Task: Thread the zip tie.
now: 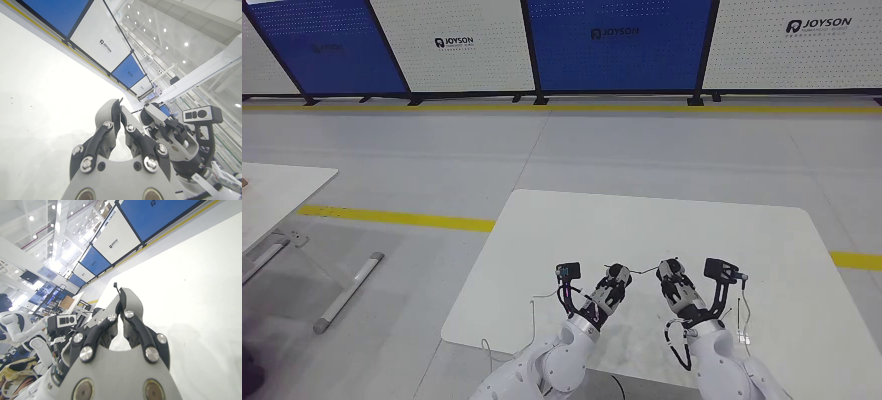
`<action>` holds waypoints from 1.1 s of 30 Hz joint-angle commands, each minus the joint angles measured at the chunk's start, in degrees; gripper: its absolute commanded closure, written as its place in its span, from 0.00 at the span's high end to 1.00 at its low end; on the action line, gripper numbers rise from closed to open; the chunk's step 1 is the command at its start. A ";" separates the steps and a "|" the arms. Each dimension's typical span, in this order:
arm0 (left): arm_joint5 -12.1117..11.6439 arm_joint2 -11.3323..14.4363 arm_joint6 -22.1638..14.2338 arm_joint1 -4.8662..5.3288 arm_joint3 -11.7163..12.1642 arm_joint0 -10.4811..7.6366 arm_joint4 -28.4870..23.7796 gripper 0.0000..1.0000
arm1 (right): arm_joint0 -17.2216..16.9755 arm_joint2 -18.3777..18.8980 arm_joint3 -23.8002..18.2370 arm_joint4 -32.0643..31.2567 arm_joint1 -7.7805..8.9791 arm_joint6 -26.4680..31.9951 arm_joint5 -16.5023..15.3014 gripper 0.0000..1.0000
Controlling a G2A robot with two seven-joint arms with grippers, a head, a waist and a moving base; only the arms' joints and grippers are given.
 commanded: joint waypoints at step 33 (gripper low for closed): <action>0.00 0.00 0.00 0.00 0.00 0.00 0.00 0.00 | -0.03 0.58 0.47 -2.34 -1.31 1.52 0.01 0.00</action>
